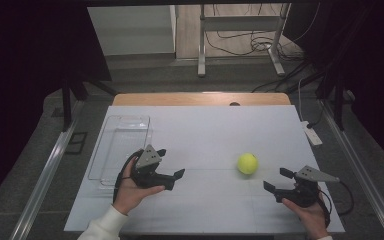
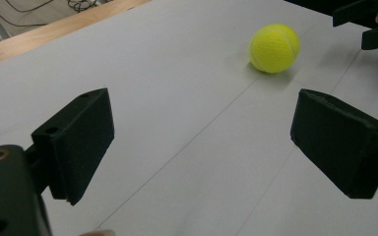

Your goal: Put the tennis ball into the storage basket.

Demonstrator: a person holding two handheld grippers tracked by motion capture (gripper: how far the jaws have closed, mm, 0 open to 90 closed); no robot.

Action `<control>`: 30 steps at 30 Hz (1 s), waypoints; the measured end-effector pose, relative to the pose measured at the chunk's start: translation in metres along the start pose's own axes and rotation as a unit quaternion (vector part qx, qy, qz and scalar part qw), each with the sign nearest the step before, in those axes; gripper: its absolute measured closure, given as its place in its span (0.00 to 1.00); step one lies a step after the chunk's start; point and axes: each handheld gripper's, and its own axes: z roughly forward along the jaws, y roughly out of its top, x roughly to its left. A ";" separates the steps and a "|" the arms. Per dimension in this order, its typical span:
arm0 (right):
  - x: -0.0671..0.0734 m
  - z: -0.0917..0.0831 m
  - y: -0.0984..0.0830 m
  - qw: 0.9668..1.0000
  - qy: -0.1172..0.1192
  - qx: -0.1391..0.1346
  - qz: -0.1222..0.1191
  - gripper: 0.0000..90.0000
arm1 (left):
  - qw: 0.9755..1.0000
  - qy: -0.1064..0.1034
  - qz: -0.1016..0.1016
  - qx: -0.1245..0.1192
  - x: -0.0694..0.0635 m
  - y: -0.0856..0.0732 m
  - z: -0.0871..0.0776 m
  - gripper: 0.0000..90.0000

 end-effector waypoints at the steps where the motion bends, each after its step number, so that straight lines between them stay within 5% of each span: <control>1: 0.000 0.000 0.000 1.000 0.000 0.000 0.000 0.13 | 1.000 -0.001 0.000 0.000 -0.001 0.001 0.001 0.11; 30: 0.000 0.000 -0.001 1.000 0.000 0.001 -0.001 0.13 | 1.000 -0.022 0.017 0.009 -0.012 0.013 0.021 0.11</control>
